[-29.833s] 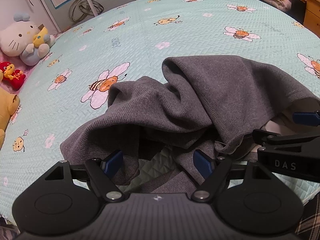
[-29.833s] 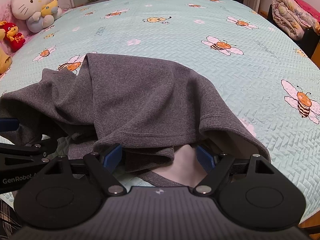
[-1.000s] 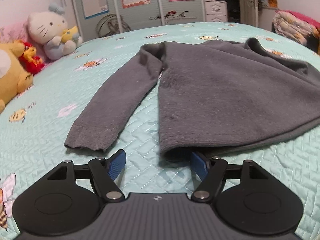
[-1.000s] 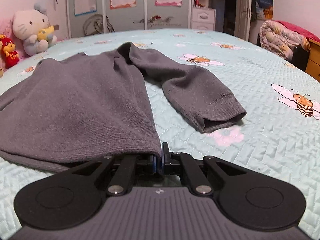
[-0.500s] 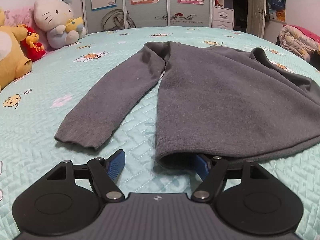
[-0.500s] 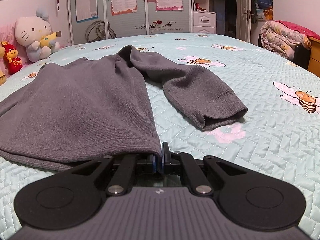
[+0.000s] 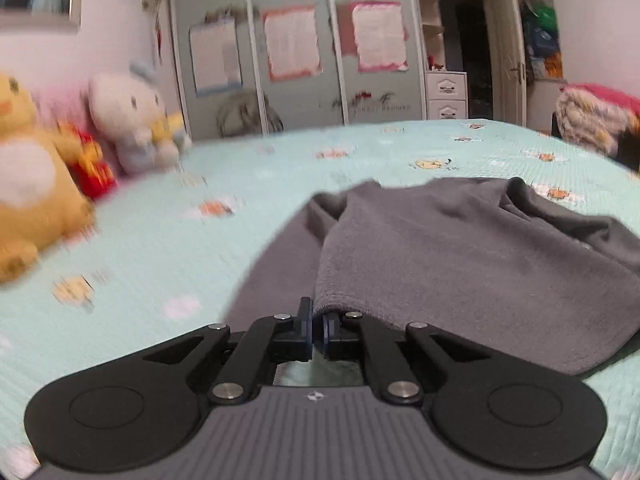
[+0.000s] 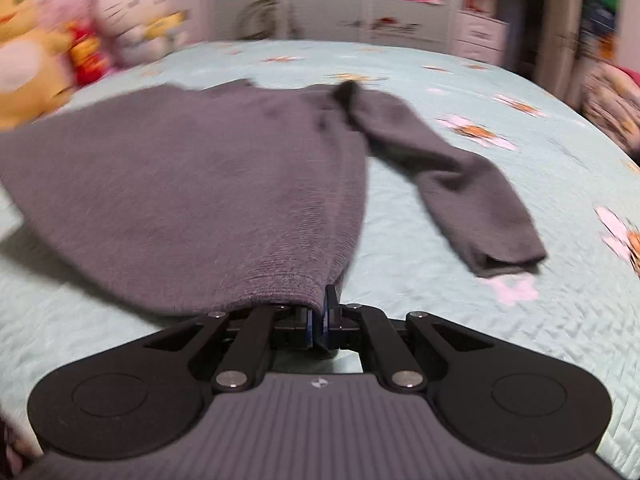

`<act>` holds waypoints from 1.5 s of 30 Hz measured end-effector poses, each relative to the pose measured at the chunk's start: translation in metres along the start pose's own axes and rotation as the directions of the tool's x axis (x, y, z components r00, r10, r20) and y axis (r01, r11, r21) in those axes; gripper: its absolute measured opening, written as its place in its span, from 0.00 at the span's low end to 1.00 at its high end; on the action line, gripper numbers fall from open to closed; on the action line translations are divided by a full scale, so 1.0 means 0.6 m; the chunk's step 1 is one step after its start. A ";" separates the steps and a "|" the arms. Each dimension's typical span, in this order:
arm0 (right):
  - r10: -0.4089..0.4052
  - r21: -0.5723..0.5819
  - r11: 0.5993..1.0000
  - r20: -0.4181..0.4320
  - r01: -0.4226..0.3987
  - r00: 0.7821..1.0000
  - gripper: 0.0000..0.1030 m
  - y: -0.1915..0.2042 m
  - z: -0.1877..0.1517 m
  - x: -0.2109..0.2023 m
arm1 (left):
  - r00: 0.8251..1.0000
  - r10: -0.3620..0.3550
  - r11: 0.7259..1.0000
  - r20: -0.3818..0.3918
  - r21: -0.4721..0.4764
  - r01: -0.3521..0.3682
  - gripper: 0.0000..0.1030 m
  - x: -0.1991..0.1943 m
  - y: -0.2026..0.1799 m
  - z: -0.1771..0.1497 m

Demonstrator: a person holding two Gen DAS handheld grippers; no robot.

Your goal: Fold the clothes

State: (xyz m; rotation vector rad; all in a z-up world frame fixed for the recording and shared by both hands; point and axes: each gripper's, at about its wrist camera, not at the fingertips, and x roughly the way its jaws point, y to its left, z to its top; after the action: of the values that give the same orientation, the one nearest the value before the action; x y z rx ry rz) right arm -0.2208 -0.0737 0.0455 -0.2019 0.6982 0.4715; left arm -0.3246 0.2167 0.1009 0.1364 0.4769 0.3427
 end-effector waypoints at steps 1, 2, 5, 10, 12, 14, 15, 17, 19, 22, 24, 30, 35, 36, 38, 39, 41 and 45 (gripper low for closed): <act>-0.003 -0.013 1.000 -0.014 0.003 1.000 0.03 0.002 -0.005 0.002 | 1.000 0.017 0.999 -0.012 0.034 -0.017 0.05 -0.001 -0.006 -0.008; -0.010 -0.027 1.000 -0.027 0.009 1.000 0.03 0.004 -0.011 0.005 | 0.998 0.036 0.998 -0.049 0.049 -0.034 0.05 0.009 -0.011 -0.022; -0.043 -0.038 0.998 -0.017 0.042 0.999 0.03 -0.003 -0.033 0.018 | 0.979 0.056 0.998 -0.197 0.034 -0.050 0.07 0.067 -0.013 -0.067; -0.073 0.075 0.995 0.027 0.070 0.997 0.03 -0.042 -0.018 0.005 | 0.978 0.094 0.994 -0.188 0.080 -0.080 0.08 0.092 -0.023 -0.070; -0.055 0.169 0.984 0.016 0.051 0.998 0.03 -0.064 -0.019 0.010 | 0.979 0.105 0.992 -0.172 0.091 -0.090 0.11 0.094 -0.024 -0.062; -0.028 0.271 0.962 -0.007 0.029 1.000 0.03 -0.084 -0.025 0.024 | 0.979 0.119 0.988 -0.168 0.120 -0.100 0.18 0.101 -0.029 -0.061; -0.030 0.289 0.957 -0.006 0.030 1.000 0.03 -0.085 -0.029 0.030 | 0.974 0.118 0.987 -0.191 0.133 -0.094 0.20 0.109 -0.031 -0.063; -0.041 0.266 0.963 -0.005 0.041 0.999 0.05 -0.076 -0.030 0.033 | 0.963 0.117 0.985 -0.243 0.148 -0.082 0.25 0.125 -0.034 -0.068; -0.051 0.203 0.978 -0.005 0.051 0.999 0.13 -0.063 -0.027 0.032 | 0.956 0.121 0.985 -0.268 0.151 -0.082 0.25 0.131 -0.034 -0.073; -0.039 0.062 0.997 -0.019 0.040 0.999 0.28 -0.051 -0.024 0.026 | 0.954 0.153 0.978 -0.258 0.181 -0.108 0.43 0.124 -0.035 -0.078; -0.049 -0.014 0.999 -0.026 0.048 0.998 0.42 -0.046 -0.023 0.014 | 0.951 0.160 0.978 -0.263 0.176 -0.116 0.52 0.114 -0.029 -0.079; -0.027 -0.228 0.973 -0.009 0.025 1.000 0.51 -0.014 -0.040 -0.052 | 0.949 0.135 0.984 -0.287 0.150 -0.094 0.62 0.053 -0.018 -0.092; 0.144 -0.326 0.936 0.000 -0.136 0.990 0.51 0.036 -0.058 -0.089 | 0.952 -0.057 0.984 -0.299 0.147 0.105 0.62 -0.015 -0.050 -0.107; 0.164 -0.318 0.935 -0.001 -0.156 0.986 0.51 0.043 -0.058 -0.086 | 0.949 -0.096 0.978 -0.302 0.147 0.146 0.62 -0.028 -0.056 -0.110; 0.206 -0.283 0.938 -0.013 -0.201 0.979 0.51 0.053 -0.051 -0.070 | 0.939 -0.180 0.958 -0.294 0.164 0.236 0.62 -0.042 -0.080 -0.105; 0.221 -0.270 0.938 -0.017 -0.218 0.975 0.51 0.057 -0.047 -0.063 | 0.931 -0.211 0.949 -0.297 0.164 0.268 0.62 -0.040 -0.091 -0.101; 0.235 -0.252 0.939 -0.027 -0.234 0.972 0.52 0.063 -0.039 -0.045 | 0.917 -0.256 0.937 -0.307 0.154 0.313 0.62 -0.033 -0.109 -0.094; 0.242 -0.189 0.951 -0.043 -0.245 0.969 0.54 0.068 -0.030 -0.029 | 0.891 -0.313 0.923 -0.329 0.113 0.366 0.62 -0.014 -0.138 -0.083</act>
State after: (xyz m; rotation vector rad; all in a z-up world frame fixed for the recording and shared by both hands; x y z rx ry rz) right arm -0.2620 -0.0497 0.0425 -0.3048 0.6997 0.7764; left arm -0.3311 0.1389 0.0435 0.1655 0.8260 -0.0289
